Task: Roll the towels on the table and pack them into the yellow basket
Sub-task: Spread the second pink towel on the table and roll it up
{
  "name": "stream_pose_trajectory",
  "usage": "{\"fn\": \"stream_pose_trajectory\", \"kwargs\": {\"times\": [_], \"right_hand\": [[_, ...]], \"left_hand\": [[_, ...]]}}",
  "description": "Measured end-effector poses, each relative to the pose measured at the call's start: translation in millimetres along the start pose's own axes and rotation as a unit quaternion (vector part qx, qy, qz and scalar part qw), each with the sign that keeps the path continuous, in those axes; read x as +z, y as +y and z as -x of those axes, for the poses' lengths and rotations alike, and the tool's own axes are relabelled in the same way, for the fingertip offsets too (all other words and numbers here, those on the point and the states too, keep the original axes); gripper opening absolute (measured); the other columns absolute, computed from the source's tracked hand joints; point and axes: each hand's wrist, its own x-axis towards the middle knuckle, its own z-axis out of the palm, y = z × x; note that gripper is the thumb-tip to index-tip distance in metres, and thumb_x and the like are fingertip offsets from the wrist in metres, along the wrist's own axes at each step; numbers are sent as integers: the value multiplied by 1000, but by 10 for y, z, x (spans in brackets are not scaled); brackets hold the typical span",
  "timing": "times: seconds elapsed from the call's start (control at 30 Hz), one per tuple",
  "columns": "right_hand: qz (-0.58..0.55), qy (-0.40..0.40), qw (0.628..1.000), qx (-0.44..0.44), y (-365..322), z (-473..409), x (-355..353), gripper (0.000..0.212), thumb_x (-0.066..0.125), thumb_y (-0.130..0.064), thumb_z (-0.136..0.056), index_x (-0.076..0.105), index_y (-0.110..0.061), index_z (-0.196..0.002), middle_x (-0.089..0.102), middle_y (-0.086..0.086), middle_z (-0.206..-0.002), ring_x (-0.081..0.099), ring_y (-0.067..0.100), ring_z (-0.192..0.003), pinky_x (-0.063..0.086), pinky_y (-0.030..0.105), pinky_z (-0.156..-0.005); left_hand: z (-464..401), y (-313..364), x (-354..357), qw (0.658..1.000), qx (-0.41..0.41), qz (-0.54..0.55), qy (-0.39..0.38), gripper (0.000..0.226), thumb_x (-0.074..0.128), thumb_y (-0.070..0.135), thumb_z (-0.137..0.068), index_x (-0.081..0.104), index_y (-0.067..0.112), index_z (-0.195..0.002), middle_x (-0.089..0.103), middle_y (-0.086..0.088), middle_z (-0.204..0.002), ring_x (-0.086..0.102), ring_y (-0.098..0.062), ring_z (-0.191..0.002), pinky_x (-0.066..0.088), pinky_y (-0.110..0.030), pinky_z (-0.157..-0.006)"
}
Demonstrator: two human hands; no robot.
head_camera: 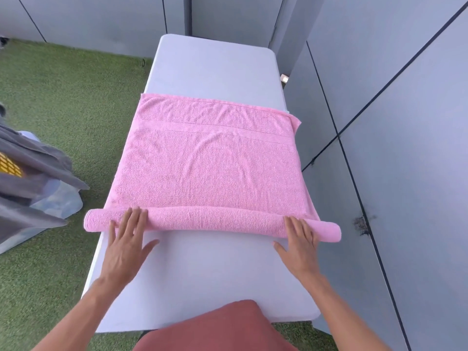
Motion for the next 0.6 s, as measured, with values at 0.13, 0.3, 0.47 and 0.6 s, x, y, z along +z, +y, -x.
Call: {"fn": "stream_pose_trajectory", "kwargs": {"times": [0.13, 0.3, 0.47, 0.6], "right_hand": [[-51, -25, 998, 20, -48, -235, -47, 58, 73, -16, -79, 52, -8, -132, 55, 6, -132, 41, 32, -130, 28, 50, -111], [-38, -46, 998, -23, 13, -256, -103, 46, 65, -8, -83, 52, -10, -127, 59, 3, -123, 47, 28, -122, 33, 43, -105], [-45, -79, 995, -47, 94, 86, -137, 42, 59, -7, -88, 51, -13, -129, 57, 1, -123, 47, 24, -122, 27, 35, -105], [-121, -169, 978, -7, 158, -45, -266, 43, 52, -18, -95, 45, -16, -138, 51, -1, -137, 41, 19, -130, 26, 33, -110]], "left_hand": [[-288, -33, -12, 999, -22, 9, -33, 68, 76, 9, -76, 43, 4, -135, 50, -15, -133, 41, -38, -130, 26, -67, -102], [-399, -85, -157, 999, -14, 10, -32, 43, 72, 8, -79, 53, 8, -117, 59, -10, -111, 52, -36, -111, 36, -65, -96], [27, -115, -136, 998, -17, 36, -52, 42, 75, 3, -76, 59, 6, -115, 61, -9, -108, 54, -37, -107, 38, -65, -95], [-54, -210, -282, 982, -49, 101, -151, 40, 72, 7, -82, 61, 5, -121, 63, -12, -118, 57, -37, -110, 39, -54, -99]]}}
